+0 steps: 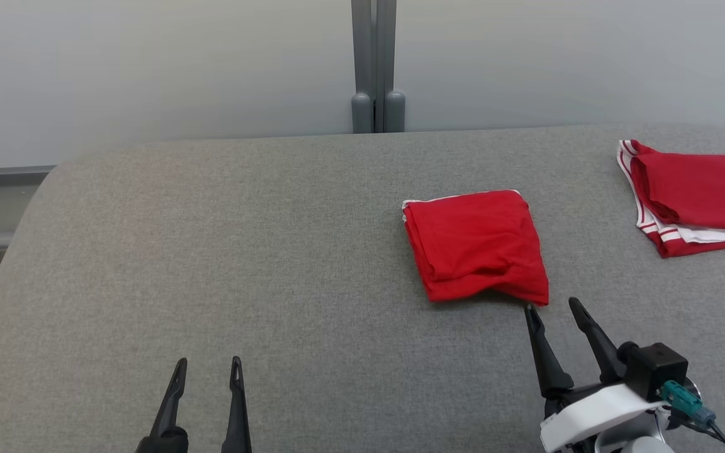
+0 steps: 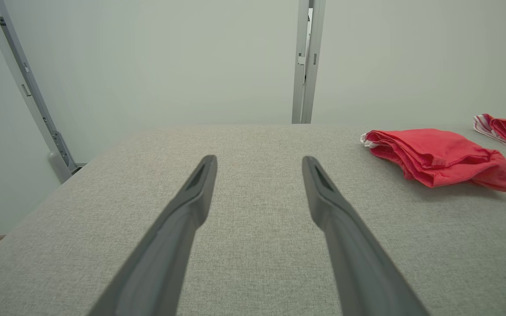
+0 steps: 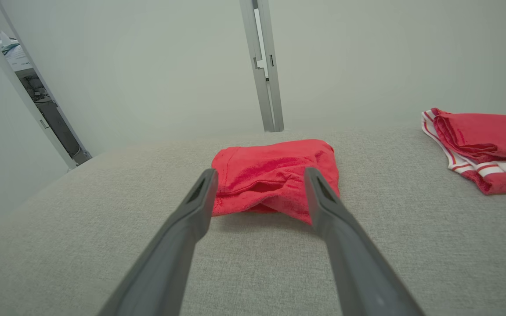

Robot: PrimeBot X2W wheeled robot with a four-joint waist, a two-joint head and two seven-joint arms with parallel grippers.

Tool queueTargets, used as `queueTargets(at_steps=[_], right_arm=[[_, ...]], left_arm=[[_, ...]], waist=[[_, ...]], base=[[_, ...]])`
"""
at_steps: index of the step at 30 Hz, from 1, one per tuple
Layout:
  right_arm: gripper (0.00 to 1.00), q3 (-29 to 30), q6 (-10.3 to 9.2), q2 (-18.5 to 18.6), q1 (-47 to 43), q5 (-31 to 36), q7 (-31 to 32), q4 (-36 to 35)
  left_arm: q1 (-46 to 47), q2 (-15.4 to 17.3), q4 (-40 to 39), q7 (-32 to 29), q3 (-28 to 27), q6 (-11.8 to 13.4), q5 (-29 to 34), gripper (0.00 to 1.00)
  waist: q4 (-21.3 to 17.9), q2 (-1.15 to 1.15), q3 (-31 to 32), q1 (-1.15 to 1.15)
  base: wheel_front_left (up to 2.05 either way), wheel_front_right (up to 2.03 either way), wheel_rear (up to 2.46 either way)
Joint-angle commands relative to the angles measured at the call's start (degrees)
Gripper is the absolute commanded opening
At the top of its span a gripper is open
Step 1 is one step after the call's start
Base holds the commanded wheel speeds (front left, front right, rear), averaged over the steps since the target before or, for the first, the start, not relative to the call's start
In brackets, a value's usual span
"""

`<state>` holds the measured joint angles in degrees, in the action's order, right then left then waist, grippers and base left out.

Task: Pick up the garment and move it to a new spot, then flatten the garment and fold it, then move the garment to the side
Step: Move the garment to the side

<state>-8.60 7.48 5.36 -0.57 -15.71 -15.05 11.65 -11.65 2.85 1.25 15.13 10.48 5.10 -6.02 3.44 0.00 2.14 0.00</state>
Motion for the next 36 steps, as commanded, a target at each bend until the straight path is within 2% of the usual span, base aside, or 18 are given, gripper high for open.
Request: queueTargets(at_steps=[1, 7, 13, 21, 26, 30, 36], right_arm=[[1.0, -0.2, 0.02, 0.1, 1.2, -0.5, -0.1, -0.4], [1.0, 0.9, 0.02, 0.5, 3.2, -3.6, -0.1, 0.3], [1.0, -0.1, 0.02, 3.6, 8.0, -9.9, -0.1, 4.8], [1.0, -4.4, 0.02, 11.7, 18.0, -21.4, -0.1, 11.2], [1.0, -11.7, 0.02, 18.8, 23.7, -32.8, 2.0, 15.0], [1.0, -14.5, 0.02, 23.6, 26.9, -40.8, 4.6, 16.5], [1.0, -18.2, 0.02, 27.7, 29.3, -48.2, 8.0, 18.0]], left_arm=[[1.1, 0.1, -0.1, 0.0, 0.0, 0.1, 0.4, 1.0], [2.1, 0.1, 0.2, 0.0, 1.0, -0.3, 0.7, 1.0], [4.2, 0.1, 0.5, 0.0, 2.9, -0.8, 0.5, 1.0], [8.5, 0.1, 0.4, 0.0, 5.9, -0.2, -0.3, 1.0], [11.7, 0.1, 0.9, 0.0, 7.8, -0.3, -0.4, 1.0], [13.9, 0.1, 1.1, 0.0, 9.6, 0.0, -0.7, 1.0], [16.0, 0.1, 1.2, 0.0, 11.5, 0.6, -1.3, 1.0]], waist=[[0.2, 0.0, -0.5, 0.0], [1.4, 0.0, -2.2, 0.0], [3.2, 0.0, -5.8, 0.0], [5.5, 0.0, -12.8, 0.0], [6.7, 0.0, -16.4, 0.0], [7.5, 0.0, -18.9, 0.0], [8.4, 0.0, -21.4, 0.0]], base=[[0.0, 0.0, 0.0], [0.0, 0.0, 0.0], [0.0, 0.0, 0.0], [0.0, 0.0, 0.0], [0.0, 0.0, 0.0], [0.0, 0.0, 0.0], [0.0, 0.0, 0.0]])
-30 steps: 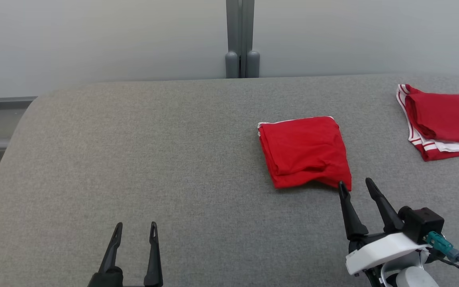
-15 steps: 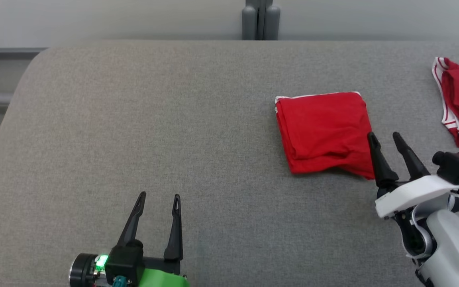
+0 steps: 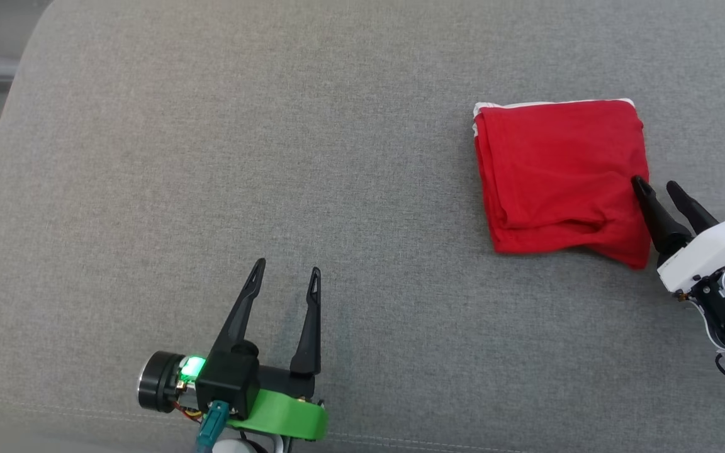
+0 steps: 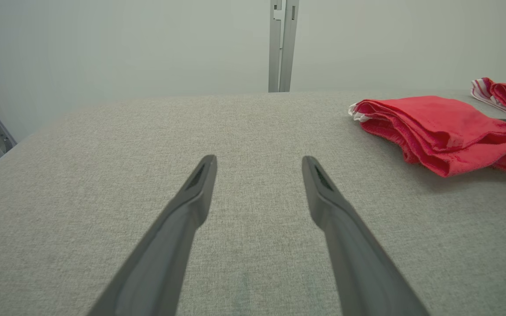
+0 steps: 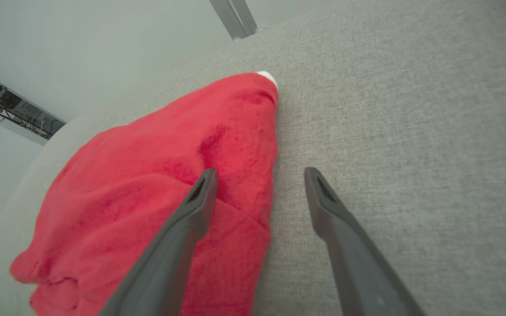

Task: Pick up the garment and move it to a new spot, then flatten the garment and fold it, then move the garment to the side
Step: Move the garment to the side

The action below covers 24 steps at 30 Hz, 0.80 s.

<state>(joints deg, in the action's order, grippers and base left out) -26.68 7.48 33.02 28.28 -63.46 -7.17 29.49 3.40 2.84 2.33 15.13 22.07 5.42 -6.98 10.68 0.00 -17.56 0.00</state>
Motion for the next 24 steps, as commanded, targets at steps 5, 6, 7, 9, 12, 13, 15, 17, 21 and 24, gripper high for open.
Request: queueTargets(at_steps=[5, 6, 7, 9, 12, 13, 15, 17, 21, 24], right_arm=[[0.92, -3.2, 0.02, 1.5, 1.9, -4.8, 1.5, 0.6], [0.36, -3.7, 0.02, 1.7, 2.0, -5.3, 1.3, 0.6], [0.0, -4.3, 0.02, 2.0, 2.3, -5.6, 0.9, 0.5], [0.0, -5.8, 0.02, 3.0, 2.6, -5.8, 0.1, -0.3], [0.0, -7.7, 0.01, 5.9, 3.8, -4.2, -1.8, -1.0], [0.0, -8.4, 0.0, 7.2, 4.5, -3.2, -2.5, -1.0], [0.0, -9.5, 0.0, 9.0, 5.8, -2.2, -3.4, -1.5], [0.0, -10.2, 0.0, 11.5, 7.4, -0.8, -4.2, -1.8], [0.0, -11.0, 0.0, 16.7, 11.5, 2.1, -5.3, -2.5], [0.0, -10.7, 0.0, 20.3, 14.1, 4.0, -6.4, -3.0]], left_arm=[[2.1, 0.1, 0.4, 0.0, 1.0, 0.6, -0.6, 1.0], [2.2, 0.1, 0.5, 0.0, 1.0, 0.6, -0.6, 1.0], [2.4, 0.1, 0.5, 0.0, 1.1, 0.7, -0.6, 1.0], [2.7, 0.1, 0.5, 0.0, 1.1, 0.8, -0.6, 1.0], [3.1, 0.1, 0.2, 0.0, 0.7, 0.9, -0.2, 1.0], [3.3, 0.1, 0.1, 0.0, 0.5, 0.6, 0.0, 1.0], [3.7, 0.1, -0.1, 0.0, 0.3, 0.1, 0.3, 1.0], [4.5, 0.1, -0.4, 0.0, 0.1, -0.3, 0.9, 1.0], [6.6, 0.1, -1.4, 0.0, 0.0, -0.9, 2.2, 1.0], [8.6, 0.1, -1.9, 0.0, 0.3, -1.5, 3.1, 1.0]], waist=[[1.4, 0.0, -3.1, 0.0], [1.4, 0.0, -3.2, 0.0], [1.3, 0.0, -3.4, 0.0], [1.2, 0.0, -3.6, 0.0], [0.5, 0.0, -4.1, 0.0], [0.1, 0.0, -4.5, 0.0], [-0.7, 0.0, -5.5, 0.0], [-1.6, 0.0, -6.9, 0.0], [-3.6, 0.0, -10.3, 0.0], [-4.8, 0.0, -12.9, 0.0]], base=[[0.0, 0.0, 0.0], [0.0, 0.0, 0.0], [0.0, 0.0, 0.0], [0.0, 0.0, 0.0], [0.0, 0.0, 0.0], [0.0, 0.0, 0.0], [0.0, 0.0, 0.0], [0.0, 0.0, 0.0], [0.0, 0.0, 0.0], [0.0, 0.0, 0.0]])
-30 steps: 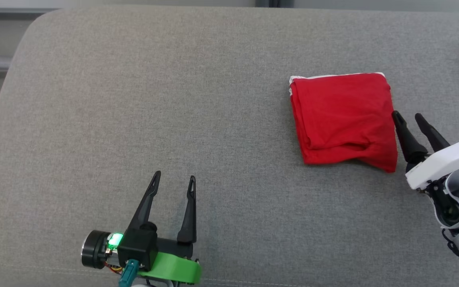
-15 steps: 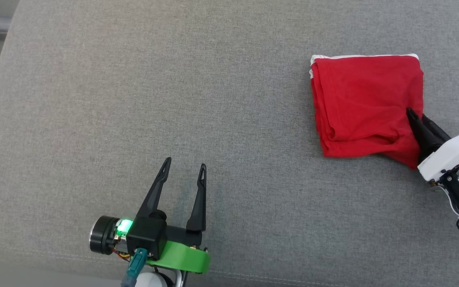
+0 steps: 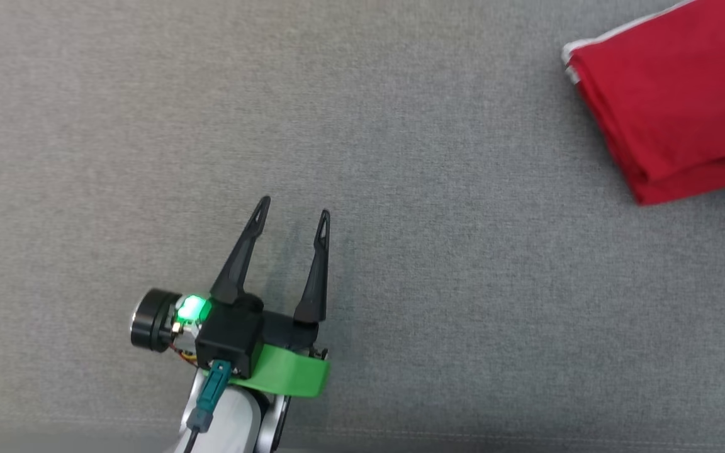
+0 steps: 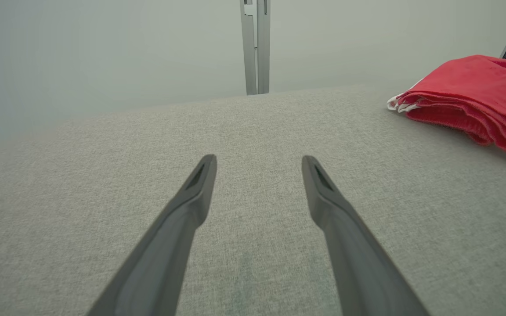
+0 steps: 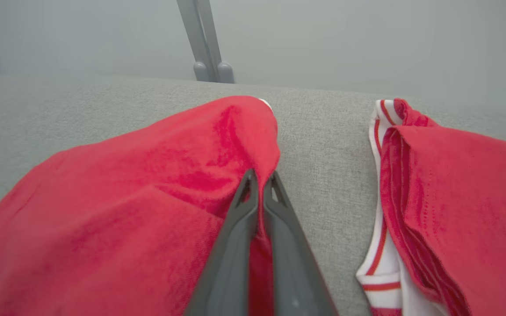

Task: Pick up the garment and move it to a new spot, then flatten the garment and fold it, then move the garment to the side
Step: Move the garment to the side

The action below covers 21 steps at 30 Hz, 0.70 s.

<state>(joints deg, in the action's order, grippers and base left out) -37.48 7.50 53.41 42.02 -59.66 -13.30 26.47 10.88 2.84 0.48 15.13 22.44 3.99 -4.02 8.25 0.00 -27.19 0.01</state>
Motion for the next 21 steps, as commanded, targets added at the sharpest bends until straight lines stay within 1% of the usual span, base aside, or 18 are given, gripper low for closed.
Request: queueTargets(at_steps=[1, 9, 16, 21], right_arm=[[0.0, 0.4, -0.02, 1.3, 1.3, 0.7, -0.6, -0.1], [0.0, 4.8, -0.02, 9.0, 4.7, 2.4, -1.7, 1.1], [0.0, 10.4, -0.02, 13.7, 4.7, 3.0, -1.9, 3.1], [0.0, 14.8, -0.02, 16.5, 2.4, 4.2, -1.9, 4.5]], left_arm=[[1.8, 0.1, -0.3, 0.0, -0.1, -0.4, 0.6, 1.0], [6.2, 0.2, -2.0, 0.0, 0.8, -1.7, 3.2, 1.0], [8.5, 0.2, -2.1, 0.0, 1.3, -2.3, 3.4, 1.0], [8.9, 0.2, -2.0, 0.0, 1.5, -2.5, 3.4, 1.0]], waist=[[-2.9, 0.0, -4.4, -0.01], [-4.9, 0.0, -10.2, -0.01], [-4.8, 0.0, -13.0, -0.01], [-4.3, 0.0, -13.8, -0.01]], base=[[0.0, 0.0, 0.0], [0.0, 0.0, 0.0], [0.0, 0.0, 0.0], [0.0, 0.0, 0.0]])
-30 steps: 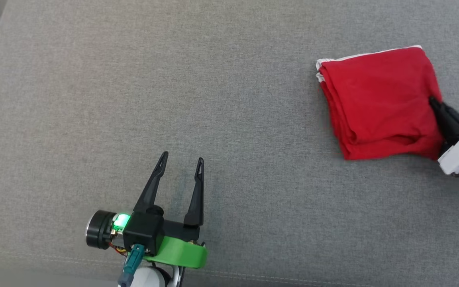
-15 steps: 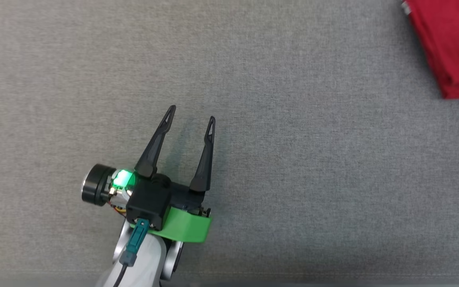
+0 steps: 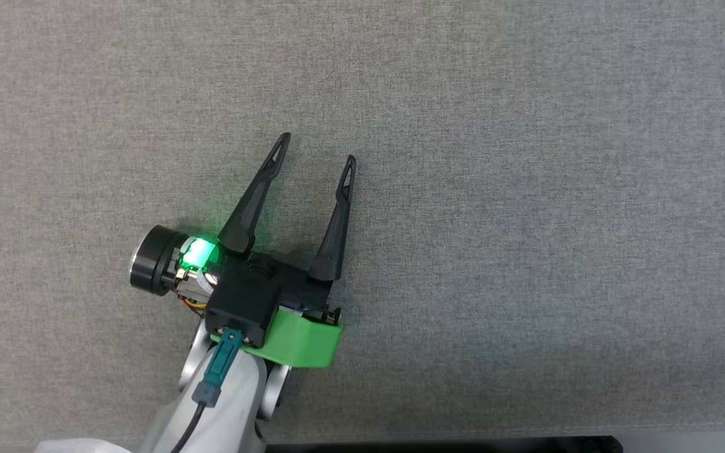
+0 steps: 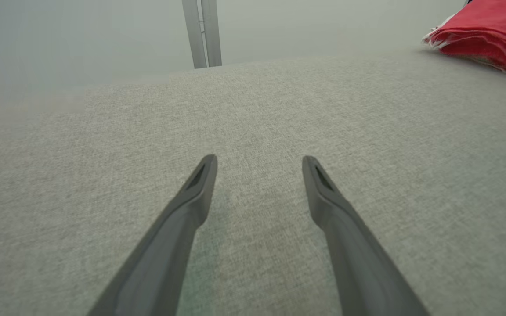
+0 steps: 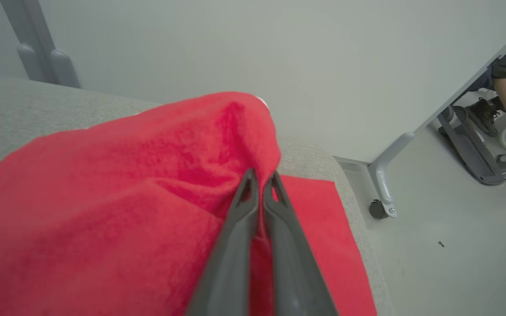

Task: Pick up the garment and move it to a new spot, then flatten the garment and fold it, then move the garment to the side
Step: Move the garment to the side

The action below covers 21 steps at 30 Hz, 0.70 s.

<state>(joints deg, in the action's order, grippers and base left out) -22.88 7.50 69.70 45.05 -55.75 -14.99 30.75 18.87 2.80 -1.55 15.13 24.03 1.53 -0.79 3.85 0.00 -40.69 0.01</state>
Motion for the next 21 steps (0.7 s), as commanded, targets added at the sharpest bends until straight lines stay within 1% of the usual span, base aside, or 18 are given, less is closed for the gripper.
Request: queueTargets(at_steps=[1, 6, 8, 9, 10, 14, 16, 18, 19, 21], right_arm=[[0.0, 1.0, -0.03, 0.8, -1.1, 0.6, -0.2, 0.5], [0.0, 4.9, -0.03, 2.5, -3.3, 2.9, -0.2, 2.4], [0.0, 6.7, -0.03, 1.4, -3.5, 4.7, -0.2, 4.1], [0.34, 7.9, -0.03, 0.8, -3.3, 6.2, -0.2, 5.3], [1.0, 8.7, -0.03, 0.2, -3.0, 7.5, -0.2, 6.1], [1.0, 13.9, -0.03, -3.4, -0.9, 14.9, -0.2, 11.8], [1.0, 16.7, -0.03, -4.8, 0.3, 19.7, -0.2, 14.0], [1.0, 20.0, -0.02, -8.7, 1.3, 24.9, -0.2, 13.8], [1.0, 20.9, -0.01, -11.2, 0.8, 27.0, -0.2, 12.4], [1.0, 22.5, -0.05, -14.9, -0.9, 30.0, -0.2, 10.2]], left_arm=[[1.0, 0.2, 0.0, 0.0, -0.1, -0.2, 0.1, 1.0], [1.2, 0.2, 0.0, 0.0, -0.2, -0.2, -0.1, 1.0], [1.1, 0.2, 0.3, 0.0, -0.3, -0.2, -0.1, 1.0], [1.0, 0.2, 0.5, 0.0, -0.2, -0.3, -0.2, 1.0], [1.0, 0.2, 0.7, 0.0, -0.1, -0.4, -0.3, 1.0], [1.3, 0.2, 1.2, 0.0, 0.4, -0.6, -0.9, 1.0], [0.9, 0.2, 1.2, 0.0, 0.2, -0.3, -1.0, 1.0], [0.0, 0.2, 1.4, 0.0, -0.2, -0.2, -1.0, 1.0], [-0.5, 0.2, 1.5, 0.0, -0.5, -0.1, -1.0, 1.0], [-1.3, 0.2, 1.6, 0.0, -0.9, 0.1, -1.1, 1.0]], waist=[[0.3, 0.0, -0.3, -0.01], [0.8, 0.0, -0.7, -0.01], [0.8, 0.0, -0.7, -0.01], [0.8, 0.0, -0.7, -0.01], [0.8, 0.0, -0.6, -0.01], [1.4, 0.0, 0.4, -0.01], [1.5, 0.0, 1.2, -0.01], [1.6, 0.0, 2.6, -0.01], [1.6, 0.0, 3.4, -0.01], [1.4, 0.0, 5.4, -0.01]], base=[[0.0, 0.0, 0.0], [0.0, 0.0, 0.0], [0.0, 0.0, 0.0], [0.0, 0.0, 0.0], [0.0, 0.0, 0.0], [0.0, 0.0, 0.0], [0.0, 0.0, 0.0], [0.0, 0.0, 0.0], [0.0, 0.0, 0.0], [0.0, 0.0, 0.0]])
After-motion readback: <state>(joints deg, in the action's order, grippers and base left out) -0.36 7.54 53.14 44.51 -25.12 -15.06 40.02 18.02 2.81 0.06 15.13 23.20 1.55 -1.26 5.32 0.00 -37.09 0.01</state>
